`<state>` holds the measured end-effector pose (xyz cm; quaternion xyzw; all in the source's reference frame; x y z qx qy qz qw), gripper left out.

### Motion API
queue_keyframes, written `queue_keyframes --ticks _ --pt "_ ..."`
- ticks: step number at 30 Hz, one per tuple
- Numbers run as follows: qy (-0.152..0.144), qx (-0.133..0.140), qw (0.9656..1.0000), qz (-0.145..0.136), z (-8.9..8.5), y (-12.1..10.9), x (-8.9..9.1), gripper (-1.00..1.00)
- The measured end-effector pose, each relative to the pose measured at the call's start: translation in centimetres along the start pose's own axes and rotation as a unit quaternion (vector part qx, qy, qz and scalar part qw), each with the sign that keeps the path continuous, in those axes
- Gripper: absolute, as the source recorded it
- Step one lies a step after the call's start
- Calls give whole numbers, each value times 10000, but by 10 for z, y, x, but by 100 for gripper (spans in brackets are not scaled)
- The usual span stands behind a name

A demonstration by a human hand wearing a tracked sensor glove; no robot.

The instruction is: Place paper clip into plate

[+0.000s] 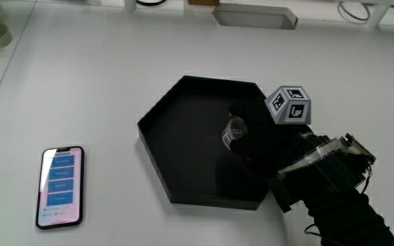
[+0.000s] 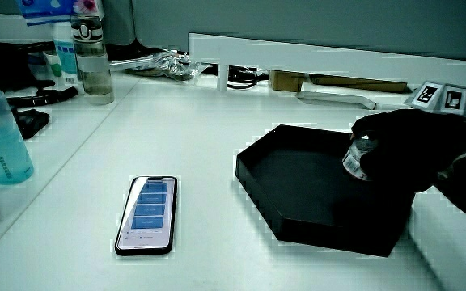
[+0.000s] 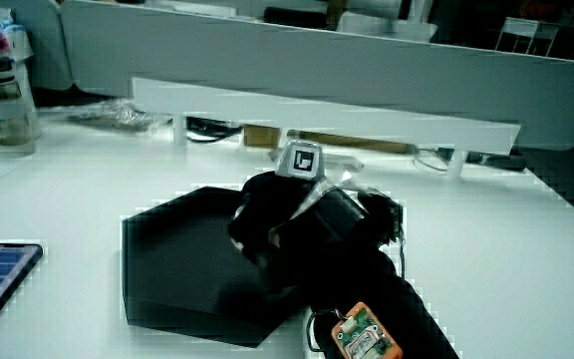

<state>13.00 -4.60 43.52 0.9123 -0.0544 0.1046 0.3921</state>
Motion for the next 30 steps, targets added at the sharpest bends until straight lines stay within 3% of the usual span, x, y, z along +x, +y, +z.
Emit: queue_keyframes --ticks 4,24,26,29,30 --pt "-94 -215 9996 -135 -11 7 2 0" --pt "-371 -372 9976 -440 -35 23 1 0" --pt "-392 -485 9967 -516 -40 25 3 0" --pt "-437 -427 9967 -533 -39 24 1 0" --pt "-374 -444 9976 -386 -38 23 -3 0"
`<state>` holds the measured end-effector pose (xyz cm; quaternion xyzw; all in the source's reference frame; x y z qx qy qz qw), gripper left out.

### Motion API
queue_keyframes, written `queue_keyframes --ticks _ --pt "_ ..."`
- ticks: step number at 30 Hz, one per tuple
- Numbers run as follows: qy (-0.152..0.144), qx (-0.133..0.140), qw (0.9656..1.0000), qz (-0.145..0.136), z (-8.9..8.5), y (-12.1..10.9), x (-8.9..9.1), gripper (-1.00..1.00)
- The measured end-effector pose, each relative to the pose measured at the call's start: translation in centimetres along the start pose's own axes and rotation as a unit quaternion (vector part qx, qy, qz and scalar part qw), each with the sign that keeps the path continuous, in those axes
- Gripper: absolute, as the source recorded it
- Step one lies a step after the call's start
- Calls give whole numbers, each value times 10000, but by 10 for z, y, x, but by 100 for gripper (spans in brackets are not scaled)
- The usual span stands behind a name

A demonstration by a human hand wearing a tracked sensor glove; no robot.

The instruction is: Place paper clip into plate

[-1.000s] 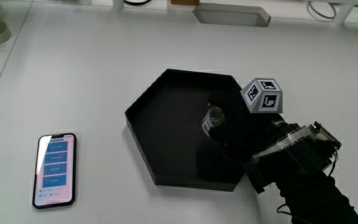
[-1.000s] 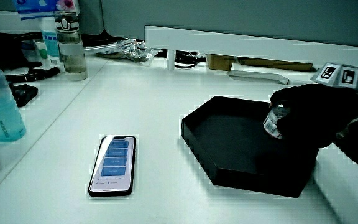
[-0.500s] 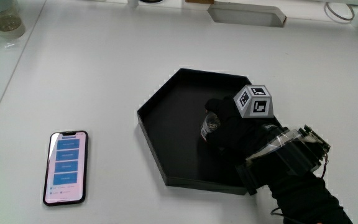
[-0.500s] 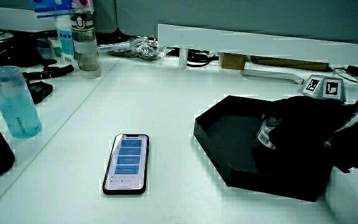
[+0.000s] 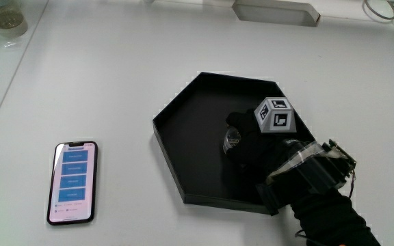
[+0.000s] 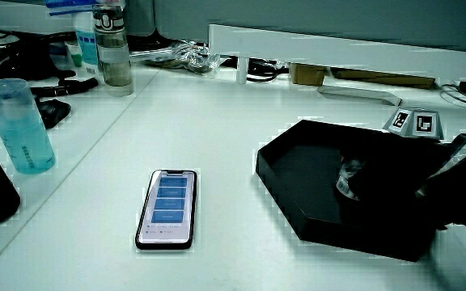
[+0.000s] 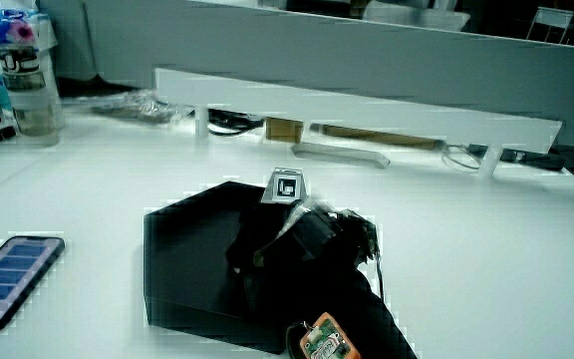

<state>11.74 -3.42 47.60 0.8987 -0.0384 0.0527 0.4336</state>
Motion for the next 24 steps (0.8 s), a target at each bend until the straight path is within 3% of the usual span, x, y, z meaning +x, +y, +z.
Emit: queue_keyframes --ticks 2,3,7,14,17,19,22,24 --pt "-369 39 9992 -150 -2 1 -5 0" --pt "-295 -97 9994 -162 -4 3 -4 0" --pt "-267 -42 9994 -198 -4 3 -4 0" --pt "-414 -160 9988 -218 -8 5 -4 -47" --pt "-400 -374 9984 -157 -12 6 -2 -67" --pt "-403 -654 9967 -258 -21 12 5 -80" --pt "-205 -40 9997 -162 -17 0 11 -100" --pt "78 695 9975 58 -5 -15 11 -100"
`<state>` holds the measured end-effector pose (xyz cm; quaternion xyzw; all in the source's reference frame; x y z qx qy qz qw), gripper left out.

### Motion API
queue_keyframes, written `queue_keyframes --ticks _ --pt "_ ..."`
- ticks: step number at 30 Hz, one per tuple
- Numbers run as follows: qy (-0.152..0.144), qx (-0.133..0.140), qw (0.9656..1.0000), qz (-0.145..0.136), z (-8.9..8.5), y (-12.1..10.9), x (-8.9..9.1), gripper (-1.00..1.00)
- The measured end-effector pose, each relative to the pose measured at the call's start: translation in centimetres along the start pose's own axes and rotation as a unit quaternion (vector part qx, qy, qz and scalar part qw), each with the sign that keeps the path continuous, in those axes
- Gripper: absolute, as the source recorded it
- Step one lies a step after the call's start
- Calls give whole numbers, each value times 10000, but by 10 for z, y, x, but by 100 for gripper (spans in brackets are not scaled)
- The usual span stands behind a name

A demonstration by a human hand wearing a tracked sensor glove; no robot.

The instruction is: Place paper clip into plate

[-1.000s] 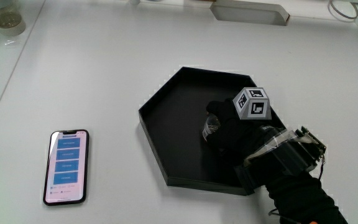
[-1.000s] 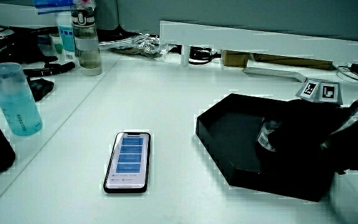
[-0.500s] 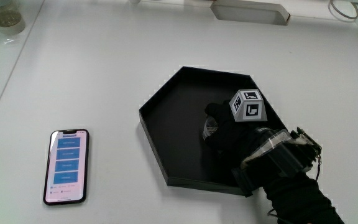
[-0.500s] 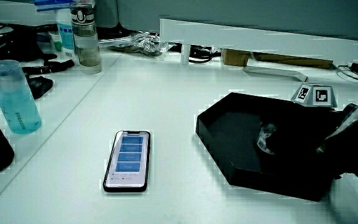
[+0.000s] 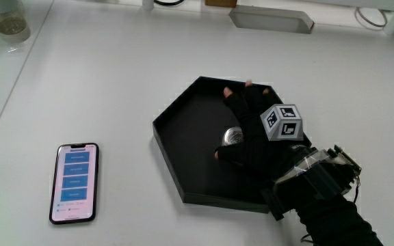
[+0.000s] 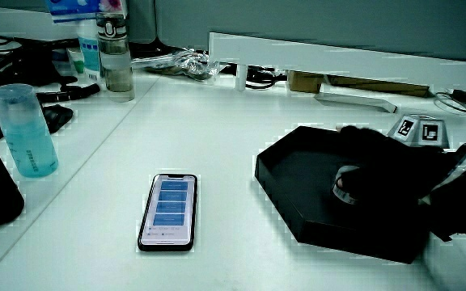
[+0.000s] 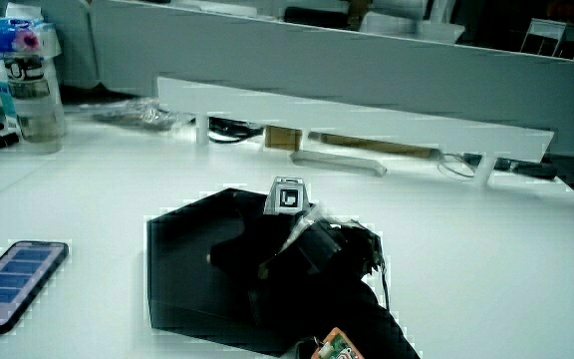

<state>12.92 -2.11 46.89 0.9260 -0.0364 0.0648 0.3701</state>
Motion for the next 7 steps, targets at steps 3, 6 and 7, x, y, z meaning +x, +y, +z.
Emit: queue_keyframes --ticks 3,6,7 --pt "173 351 9992 88 12 -9 1 -100" --pt "139 446 9989 99 19 -12 1 -100" --pt "146 407 9990 114 18 -11 1 -100"
